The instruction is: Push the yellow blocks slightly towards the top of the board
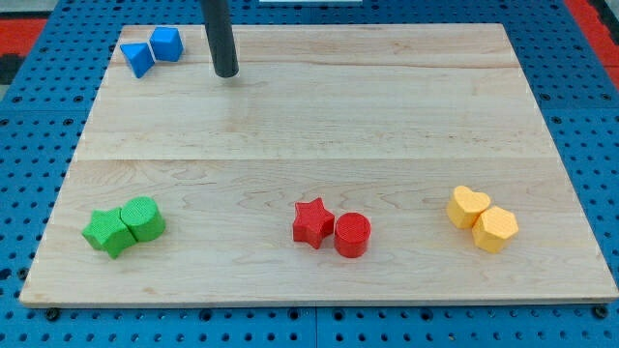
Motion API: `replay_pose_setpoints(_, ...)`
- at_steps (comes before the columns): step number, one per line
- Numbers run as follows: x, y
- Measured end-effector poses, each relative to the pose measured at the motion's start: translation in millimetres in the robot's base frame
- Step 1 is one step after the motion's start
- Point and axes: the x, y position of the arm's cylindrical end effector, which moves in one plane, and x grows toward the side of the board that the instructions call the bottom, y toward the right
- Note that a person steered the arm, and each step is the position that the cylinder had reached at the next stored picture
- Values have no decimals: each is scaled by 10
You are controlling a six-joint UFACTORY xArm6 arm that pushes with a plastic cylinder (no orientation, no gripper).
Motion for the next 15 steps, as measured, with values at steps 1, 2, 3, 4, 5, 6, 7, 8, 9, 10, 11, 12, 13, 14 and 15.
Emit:
replay_pose_setpoints(1, 0, 72)
replay_pose_setpoints(2, 0, 107)
replay_pose_setpoints(3, 69, 255)
replay_pose_setpoints(4, 570, 832)
replay_pose_setpoints(5, 683, 858)
replay_pose_setpoints(6, 683, 885)
replay_pose_setpoints(7, 756, 1067)
replay_pose_setpoints(8, 1040, 1745)
replay_pose_setpoints(9, 1576, 2767)
replay_pose_setpoints(10, 2139, 4070)
replay_pose_setpoints(11, 2517, 4454)
replay_pose_setpoints(12, 3023, 4005)
replay_pose_setpoints(13, 2743, 3365)
replay_pose_setpoints(14, 2592, 3084)
replay_pose_setpoints(15, 2659, 3139)
